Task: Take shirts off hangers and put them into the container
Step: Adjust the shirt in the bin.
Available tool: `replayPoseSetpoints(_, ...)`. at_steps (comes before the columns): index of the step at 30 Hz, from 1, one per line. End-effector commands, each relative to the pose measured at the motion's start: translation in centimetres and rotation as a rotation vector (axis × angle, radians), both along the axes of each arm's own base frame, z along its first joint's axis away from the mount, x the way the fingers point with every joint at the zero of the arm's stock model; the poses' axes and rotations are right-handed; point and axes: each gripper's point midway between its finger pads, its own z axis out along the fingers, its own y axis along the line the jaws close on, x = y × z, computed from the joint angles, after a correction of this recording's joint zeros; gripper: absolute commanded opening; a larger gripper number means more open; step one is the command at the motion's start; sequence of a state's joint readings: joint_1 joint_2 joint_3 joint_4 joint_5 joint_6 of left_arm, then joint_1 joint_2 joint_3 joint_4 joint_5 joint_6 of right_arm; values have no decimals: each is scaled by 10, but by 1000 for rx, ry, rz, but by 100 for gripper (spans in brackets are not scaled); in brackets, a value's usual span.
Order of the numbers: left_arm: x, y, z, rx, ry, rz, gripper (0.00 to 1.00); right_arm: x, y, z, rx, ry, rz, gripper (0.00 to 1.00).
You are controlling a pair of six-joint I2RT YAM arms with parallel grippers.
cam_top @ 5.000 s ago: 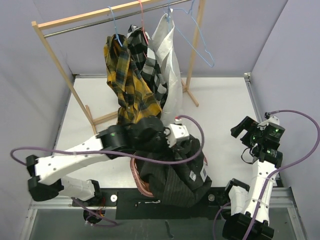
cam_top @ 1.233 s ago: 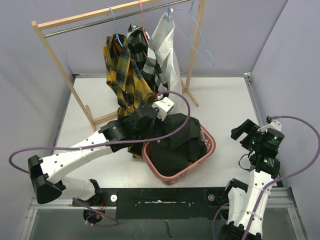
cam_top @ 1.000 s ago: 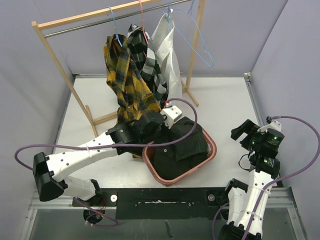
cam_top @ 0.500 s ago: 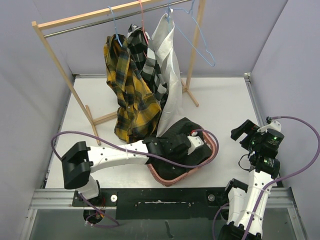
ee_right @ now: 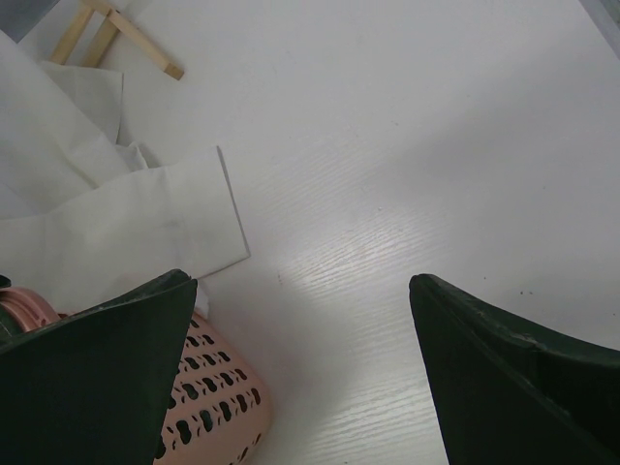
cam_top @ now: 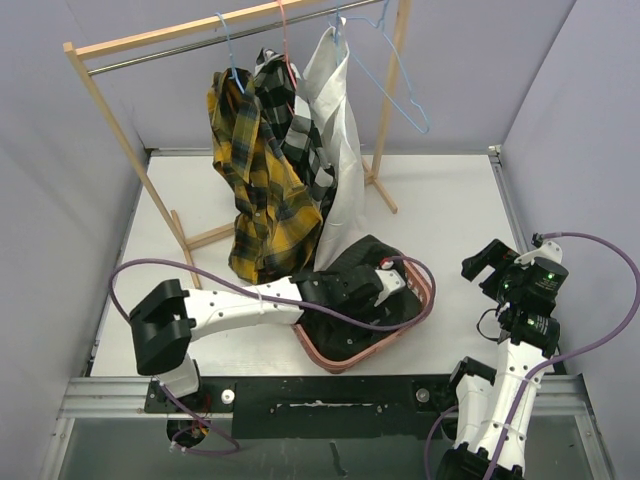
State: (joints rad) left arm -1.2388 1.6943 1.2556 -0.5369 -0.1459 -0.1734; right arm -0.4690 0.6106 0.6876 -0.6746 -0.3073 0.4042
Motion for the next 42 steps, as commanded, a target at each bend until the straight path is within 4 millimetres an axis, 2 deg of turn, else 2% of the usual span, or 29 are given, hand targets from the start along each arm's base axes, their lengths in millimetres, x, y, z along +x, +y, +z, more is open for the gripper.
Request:
replayPoseSetpoints(1, 12, -21, 123, -270, -158, -27, 67, 6, -3, 10, -18, -44, -1, 97)
replayPoseSetpoints(4, 16, -19, 172, -375, -222, -24, 70, 6, -2, 10, -16, -43, 1, 97)
replayPoseSetpoints(6, 24, -15, 195, -423, -281, -9, 73, 6, -2, 10, -15, -44, 3, 97)
replayPoseSetpoints(8, 41, -10, 208, -450, -322, 25, 75, 6, -1, 10, -13, -46, 5, 97)
replayPoseSetpoints(11, 71, -5, 213, -491, -268, 65, 75, 6, -1, 10, -12, -44, 9, 97)
replayPoseSetpoints(14, 87, -11, 208, -495, -250, 58, 73, 7, -1, 10, -13, -45, 11, 97)
replayPoseSetpoints(22, 104, -32, 182, -434, -174, -22, 67, 8, 0, 9, -9, -43, 19, 97)
replayPoseSetpoints(31, 125, -28, 142, -359, -140, 22, 65, 8, 1, 10, -6, -46, 25, 97)
replayPoseSetpoints(35, 125, -31, 130, -344, -119, 15, 64, 8, 2, 10, -7, -47, 26, 97)
replayPoseSetpoints(40, 124, -33, 124, -350, -110, 5, 49, 7, 2, 10, -7, -49, 26, 97)
replayPoseSetpoints(42, 124, -33, 122, -348, -108, 9, 46, 7, 2, 10, -5, -48, 26, 97)
